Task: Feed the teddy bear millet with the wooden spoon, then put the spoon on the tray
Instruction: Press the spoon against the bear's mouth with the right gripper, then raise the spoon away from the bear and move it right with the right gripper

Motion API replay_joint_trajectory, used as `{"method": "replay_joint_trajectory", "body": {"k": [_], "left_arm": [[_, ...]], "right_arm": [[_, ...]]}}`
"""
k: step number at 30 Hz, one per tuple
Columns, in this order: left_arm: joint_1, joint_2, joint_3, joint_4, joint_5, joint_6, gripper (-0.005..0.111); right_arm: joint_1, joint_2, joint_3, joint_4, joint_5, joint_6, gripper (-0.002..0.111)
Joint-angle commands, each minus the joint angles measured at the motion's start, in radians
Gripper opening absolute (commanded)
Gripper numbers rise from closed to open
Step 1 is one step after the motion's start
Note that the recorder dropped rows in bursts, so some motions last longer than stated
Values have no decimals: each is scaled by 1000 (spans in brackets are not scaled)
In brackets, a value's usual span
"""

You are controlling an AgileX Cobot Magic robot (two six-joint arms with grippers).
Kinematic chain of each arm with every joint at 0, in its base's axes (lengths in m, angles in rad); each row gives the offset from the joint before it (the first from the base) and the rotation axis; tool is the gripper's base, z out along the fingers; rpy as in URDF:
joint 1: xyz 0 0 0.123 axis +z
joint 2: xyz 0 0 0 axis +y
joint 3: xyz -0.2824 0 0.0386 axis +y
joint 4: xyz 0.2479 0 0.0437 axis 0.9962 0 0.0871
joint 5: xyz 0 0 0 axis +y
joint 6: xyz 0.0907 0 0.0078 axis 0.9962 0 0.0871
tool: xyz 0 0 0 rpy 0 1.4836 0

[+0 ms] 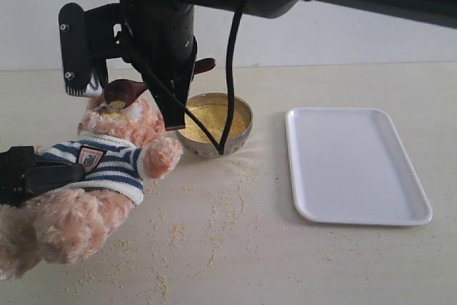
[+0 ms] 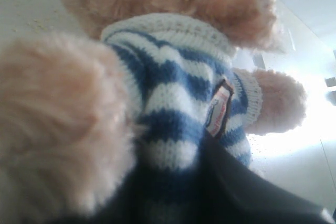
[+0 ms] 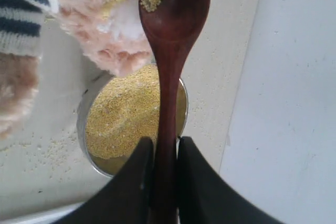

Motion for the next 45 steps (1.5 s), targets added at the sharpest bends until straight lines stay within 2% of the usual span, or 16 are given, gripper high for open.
{"method": "replay_joint_trajectory", "body": {"k": [1, 9, 20, 29, 34, 45], "left_arm": [[-4, -9, 2, -9, 33, 8, 5], [-4, -9, 2, -9, 33, 8, 5], [-4, -9, 2, -9, 33, 8, 5], [-4, -9, 2, -9, 33, 8, 5], [-4, -9, 2, -9, 33, 8, 5], [-4, -9, 2, -9, 33, 8, 5]], "right_arm": [[16, -4, 27, -23, -22, 40, 0], [18, -4, 27, -76, -35, 94, 0], [82, -4, 27, -181, -29, 129, 0], [96, -4, 27, -256, 0, 155, 0], [119, -4, 80, -373, 10, 172, 0], [163, -4, 148, -447, -29, 274, 0]]}}
